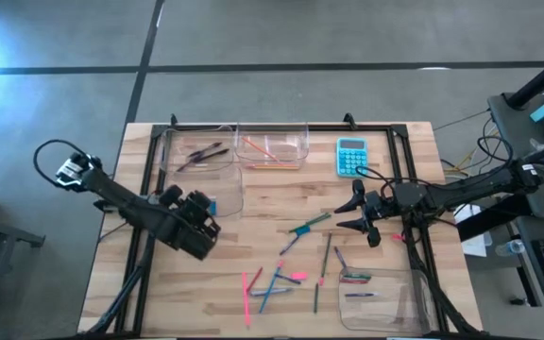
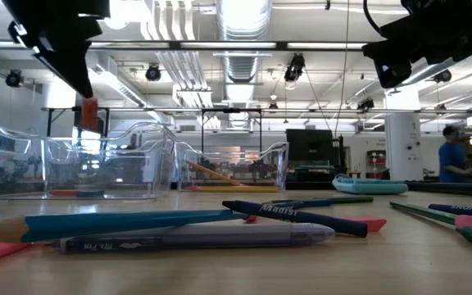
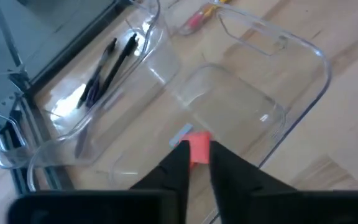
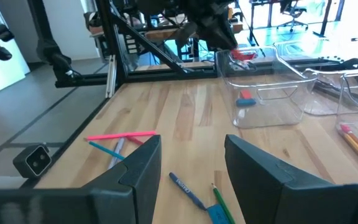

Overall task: Sort crayons/erasers/pens/pencils in bins
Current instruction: Put the orange eraser into the middle left transparent bin, then put the gray crayon into the bottom right transparent bin

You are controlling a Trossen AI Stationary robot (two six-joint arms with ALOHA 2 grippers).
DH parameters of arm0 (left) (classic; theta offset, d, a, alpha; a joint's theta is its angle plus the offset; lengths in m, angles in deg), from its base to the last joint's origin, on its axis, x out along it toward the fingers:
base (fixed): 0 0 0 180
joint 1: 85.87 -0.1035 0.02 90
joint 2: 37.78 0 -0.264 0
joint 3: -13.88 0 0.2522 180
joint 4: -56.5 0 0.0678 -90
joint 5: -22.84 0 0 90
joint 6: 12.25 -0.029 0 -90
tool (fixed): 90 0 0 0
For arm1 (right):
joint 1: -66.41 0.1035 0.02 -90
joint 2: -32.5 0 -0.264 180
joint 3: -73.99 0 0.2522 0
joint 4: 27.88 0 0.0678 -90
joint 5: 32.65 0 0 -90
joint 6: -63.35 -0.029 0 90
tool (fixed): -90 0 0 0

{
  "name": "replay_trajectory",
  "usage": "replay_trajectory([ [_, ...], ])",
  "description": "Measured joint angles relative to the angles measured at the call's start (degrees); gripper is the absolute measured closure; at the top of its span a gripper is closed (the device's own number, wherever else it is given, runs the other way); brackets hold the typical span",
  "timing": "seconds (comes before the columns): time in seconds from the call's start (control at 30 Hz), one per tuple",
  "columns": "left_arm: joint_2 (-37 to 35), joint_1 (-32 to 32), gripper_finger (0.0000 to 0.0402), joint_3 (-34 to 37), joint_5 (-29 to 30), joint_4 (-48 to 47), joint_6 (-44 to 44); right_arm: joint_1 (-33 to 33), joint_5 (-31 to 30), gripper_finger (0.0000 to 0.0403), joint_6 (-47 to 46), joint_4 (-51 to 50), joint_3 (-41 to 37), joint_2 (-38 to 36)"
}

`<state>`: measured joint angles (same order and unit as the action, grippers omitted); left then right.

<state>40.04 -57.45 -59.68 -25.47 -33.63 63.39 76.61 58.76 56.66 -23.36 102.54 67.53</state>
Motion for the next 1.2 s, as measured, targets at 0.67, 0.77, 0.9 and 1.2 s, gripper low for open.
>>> replay_trajectory([
  [0.67,-4.99,-0.27,0.0225,9.91,29.58,58.73,-45.27,-0.72,-3.16,0.0236,-6.75,-0.02,0.00,10.56],
  [0.77,-5.67,-2.31,0.0237,15.35,17.62,82.84,-64.25,-2.10,-3.11,0.0236,-8.67,-4.39,1.42,14.50],
  [0.9,-5.82,-5.90,0.0254,23.27,-0.74,112.43,-78.00,-4.02,-3.08,0.0236,-8.88,-11.91,5.09,19.77],
  [1.2,-5.70,-10.00,0.0277,28.52,-6.81,130.31,-82.15,-8.52,-2.09,0.0236,-3.67,-21.76,14.15,31.71],
])
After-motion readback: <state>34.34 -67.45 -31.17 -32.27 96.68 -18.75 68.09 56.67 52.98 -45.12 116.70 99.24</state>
